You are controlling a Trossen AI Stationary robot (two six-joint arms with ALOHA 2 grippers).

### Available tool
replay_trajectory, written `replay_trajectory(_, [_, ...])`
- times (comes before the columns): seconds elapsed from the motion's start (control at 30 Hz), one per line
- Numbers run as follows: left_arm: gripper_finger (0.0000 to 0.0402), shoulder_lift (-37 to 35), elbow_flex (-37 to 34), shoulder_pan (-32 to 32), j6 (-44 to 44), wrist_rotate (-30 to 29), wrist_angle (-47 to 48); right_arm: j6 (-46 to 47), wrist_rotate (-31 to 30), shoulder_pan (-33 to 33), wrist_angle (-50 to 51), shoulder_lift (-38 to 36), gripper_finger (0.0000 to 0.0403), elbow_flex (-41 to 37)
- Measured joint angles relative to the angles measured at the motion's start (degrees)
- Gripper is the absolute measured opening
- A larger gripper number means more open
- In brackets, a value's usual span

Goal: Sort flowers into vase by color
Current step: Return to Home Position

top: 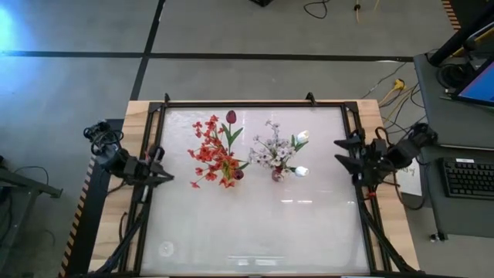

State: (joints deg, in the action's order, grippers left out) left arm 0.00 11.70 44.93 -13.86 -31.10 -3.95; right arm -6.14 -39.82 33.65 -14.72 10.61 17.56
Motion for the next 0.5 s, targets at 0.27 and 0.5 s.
replay_trajectory(0.27, [0.0, 0.0, -0.9, -1.2, 0.9, -9.8, 2.6, -5.2, -0.8, -1.8, -1.2, -10.4, 0.0207, -7.1])
replay_trajectory(0.5, [0.0, 0.0, -2.4, -4.8, 4.0, -17.4, 6.7, -5.3, -1.5, -2.0, -4.8, -10.1, 0.0189, -12.4])
